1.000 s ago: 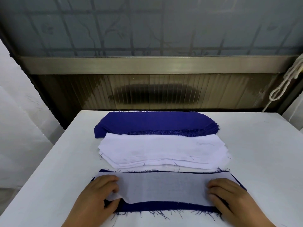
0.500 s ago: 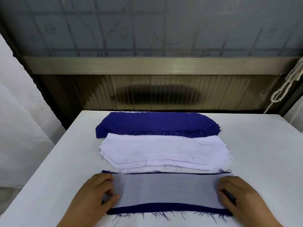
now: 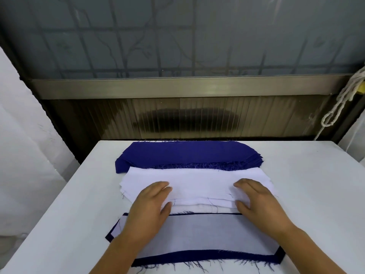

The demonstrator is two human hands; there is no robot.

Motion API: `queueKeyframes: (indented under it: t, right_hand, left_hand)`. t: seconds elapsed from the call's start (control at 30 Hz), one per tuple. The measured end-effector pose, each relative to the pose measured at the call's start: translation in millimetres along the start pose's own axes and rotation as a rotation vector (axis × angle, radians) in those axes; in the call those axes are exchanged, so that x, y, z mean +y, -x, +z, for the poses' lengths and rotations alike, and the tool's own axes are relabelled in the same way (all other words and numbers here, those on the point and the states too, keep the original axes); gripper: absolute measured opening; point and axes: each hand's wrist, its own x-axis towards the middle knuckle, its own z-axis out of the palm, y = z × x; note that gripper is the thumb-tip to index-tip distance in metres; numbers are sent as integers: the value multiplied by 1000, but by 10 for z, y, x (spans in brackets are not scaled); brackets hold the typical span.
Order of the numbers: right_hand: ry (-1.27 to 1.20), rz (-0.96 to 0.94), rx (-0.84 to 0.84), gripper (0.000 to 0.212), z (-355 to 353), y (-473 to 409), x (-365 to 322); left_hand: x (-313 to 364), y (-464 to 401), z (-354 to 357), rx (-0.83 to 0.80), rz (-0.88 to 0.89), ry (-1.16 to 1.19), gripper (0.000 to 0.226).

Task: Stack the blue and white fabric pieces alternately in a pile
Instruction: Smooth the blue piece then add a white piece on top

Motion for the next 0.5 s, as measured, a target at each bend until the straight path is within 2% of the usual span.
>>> queueKeyframes:
  t: [0.1, 0.23, 0.33, 0.4, 0.47, 0.5]
  right_hand:
    - [-56, 33, -33, 44, 110, -51, 34]
    - [-65, 38, 31, 37, 187, 50, 74]
    - [-16, -14, 104, 30, 194, 31, 77]
    - [23, -44, 149, 28, 196, 2, 77]
    - [38, -48, 179, 26, 197, -13, 79]
    - [39, -54, 199, 24, 203, -17, 82]
  left_hand:
    - [-36, -129, 210, -48, -23, 23, 52]
    - [-60, -75, 301, -80, -11, -31, 41]
    - [-76, -55, 309, -26, 60, -127, 63]
    - [-87, -47, 319, 10, 84, -131, 51]
    - [-101, -52, 351, 80, 121, -144, 23]
    - [-97, -60, 344, 97, 102, -133, 21]
